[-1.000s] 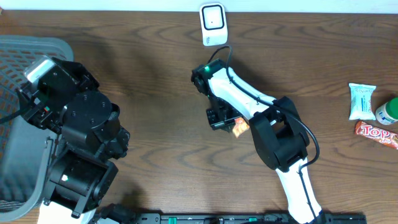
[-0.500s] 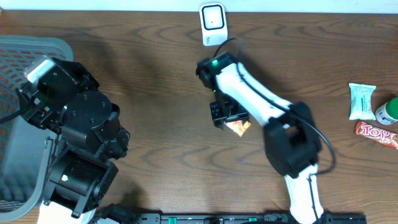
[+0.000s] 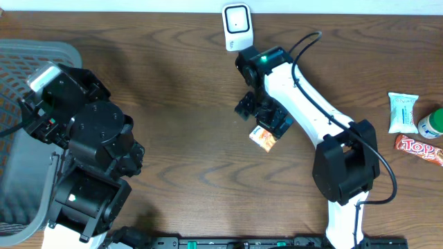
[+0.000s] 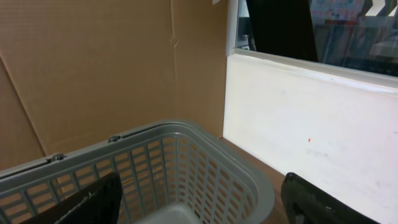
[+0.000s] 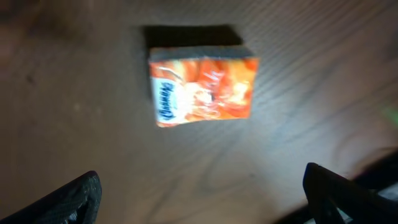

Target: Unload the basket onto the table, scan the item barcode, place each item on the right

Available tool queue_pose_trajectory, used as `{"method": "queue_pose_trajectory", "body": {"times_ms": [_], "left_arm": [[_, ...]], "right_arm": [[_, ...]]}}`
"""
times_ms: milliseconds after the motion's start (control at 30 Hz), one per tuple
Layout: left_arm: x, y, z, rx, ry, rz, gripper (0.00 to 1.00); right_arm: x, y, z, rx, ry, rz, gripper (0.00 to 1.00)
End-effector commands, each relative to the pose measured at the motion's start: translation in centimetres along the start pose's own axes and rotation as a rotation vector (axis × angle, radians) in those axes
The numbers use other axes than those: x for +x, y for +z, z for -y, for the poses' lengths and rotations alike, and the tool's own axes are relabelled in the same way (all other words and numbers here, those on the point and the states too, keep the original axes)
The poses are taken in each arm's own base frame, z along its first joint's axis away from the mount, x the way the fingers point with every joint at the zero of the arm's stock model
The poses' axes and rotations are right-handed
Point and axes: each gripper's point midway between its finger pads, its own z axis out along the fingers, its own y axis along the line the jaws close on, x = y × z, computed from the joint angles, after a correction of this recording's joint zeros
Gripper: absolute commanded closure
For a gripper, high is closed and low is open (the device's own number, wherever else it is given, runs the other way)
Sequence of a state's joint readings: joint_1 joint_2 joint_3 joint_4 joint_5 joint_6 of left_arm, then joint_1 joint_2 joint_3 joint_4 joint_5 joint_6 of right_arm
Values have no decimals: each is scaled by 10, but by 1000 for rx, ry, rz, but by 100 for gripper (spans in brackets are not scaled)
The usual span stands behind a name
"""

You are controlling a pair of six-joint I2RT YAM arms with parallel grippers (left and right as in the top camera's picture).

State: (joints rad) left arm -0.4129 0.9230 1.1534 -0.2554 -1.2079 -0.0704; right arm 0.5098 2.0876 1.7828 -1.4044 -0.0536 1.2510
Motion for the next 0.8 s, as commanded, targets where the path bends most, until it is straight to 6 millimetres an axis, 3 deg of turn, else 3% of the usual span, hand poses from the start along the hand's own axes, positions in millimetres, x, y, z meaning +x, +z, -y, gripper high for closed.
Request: {"method": "queue_pose_trajectory", "body": {"times_ms": [0,100,300,633,767], "left_arm": [[-1,1,-4,-20,11,3,18],[-1,1,-4,-20,11,3,18],[-1,1,-4,-20,11,3,18],[-1,1,-4,-20,11,3,18],[-1,1,-4,-20,11,3,18]], "right_arm": [[-7,12,0,7,82,30,1],[-13,25,-3,-7,29,44,1],[-15,57,17,53,11,21,1],[-31,97,7,-39,-90,55,1],[-30,100,10,-30,-105,54,21]]}}
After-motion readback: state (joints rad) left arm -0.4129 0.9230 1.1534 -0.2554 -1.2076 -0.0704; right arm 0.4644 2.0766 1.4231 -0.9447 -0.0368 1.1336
